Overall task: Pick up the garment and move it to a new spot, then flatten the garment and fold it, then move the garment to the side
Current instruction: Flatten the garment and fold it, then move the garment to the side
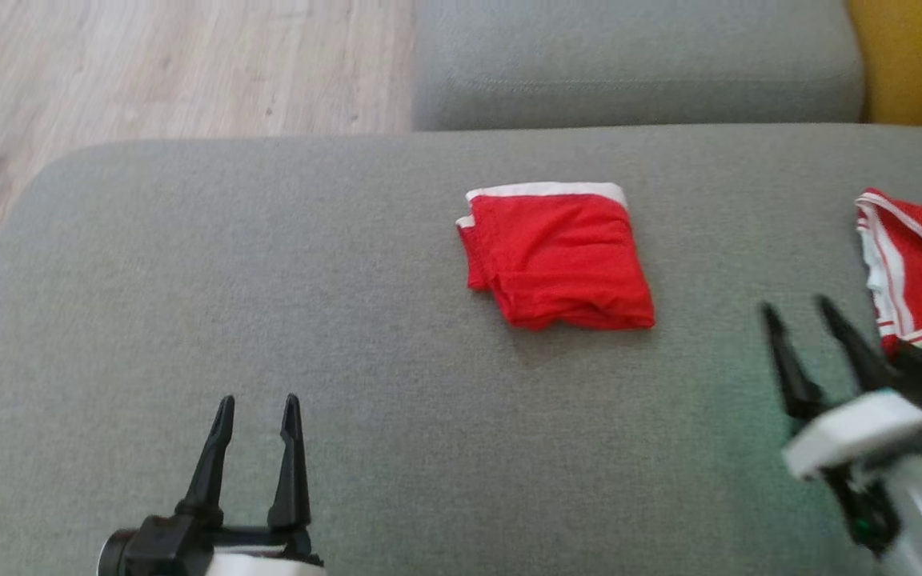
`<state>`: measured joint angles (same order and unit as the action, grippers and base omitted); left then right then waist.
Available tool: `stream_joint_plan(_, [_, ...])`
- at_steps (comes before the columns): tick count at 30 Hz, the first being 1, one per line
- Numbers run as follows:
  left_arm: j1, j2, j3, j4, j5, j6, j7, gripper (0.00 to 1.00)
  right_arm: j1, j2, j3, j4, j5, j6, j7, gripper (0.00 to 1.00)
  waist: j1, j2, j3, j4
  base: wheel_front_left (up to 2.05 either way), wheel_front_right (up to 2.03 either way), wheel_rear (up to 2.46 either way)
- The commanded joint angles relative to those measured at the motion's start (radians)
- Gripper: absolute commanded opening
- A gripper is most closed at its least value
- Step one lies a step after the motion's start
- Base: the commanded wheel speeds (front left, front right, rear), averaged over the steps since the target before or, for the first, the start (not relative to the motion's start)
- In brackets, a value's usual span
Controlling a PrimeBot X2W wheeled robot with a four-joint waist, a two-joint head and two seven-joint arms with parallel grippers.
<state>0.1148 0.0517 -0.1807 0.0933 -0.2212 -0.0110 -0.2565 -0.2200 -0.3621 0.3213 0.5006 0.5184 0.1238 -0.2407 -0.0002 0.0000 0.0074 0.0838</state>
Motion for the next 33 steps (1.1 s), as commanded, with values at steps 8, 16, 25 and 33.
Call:
stream_joint_plan(8, [-0.003,-0.001,0.064,0.022,0.02,-0.024,-0.005,1.0,0.167,0.092,-0.265,-0.121,-0.216,0.007,-0.02,1.0,0.0002,0.0,-0.018,0.006,0.0,0.0,0.0])
stream_joint_plan(16, [-0.011,-0.001,0.069,0.059,0.028,-0.045,-0.005,1.0,0.269,0.209,-0.341,-0.17,-0.303,0.007,-0.021,1.0,0.0002,0.0,-0.017,-0.002,0.0,0.0,0.0])
stream_joint_plan(25, [-0.023,-0.001,0.067,0.055,0.032,-0.047,-0.005,1.0,0.24,0.224,-0.334,-0.149,-0.283,0.007,-0.021,1.0,0.0002,0.0,-0.005,-0.001,0.0,0.0,0.0])
stream_joint_plan(33, [-0.064,-0.001,0.036,0.04,0.021,-0.048,-0.005,1.0,0.001,0.182,-0.288,-0.175,-0.047,0.007,0.215,1.0,0.0002,0.0,0.073,0.037,0.0,0.0,0.0])
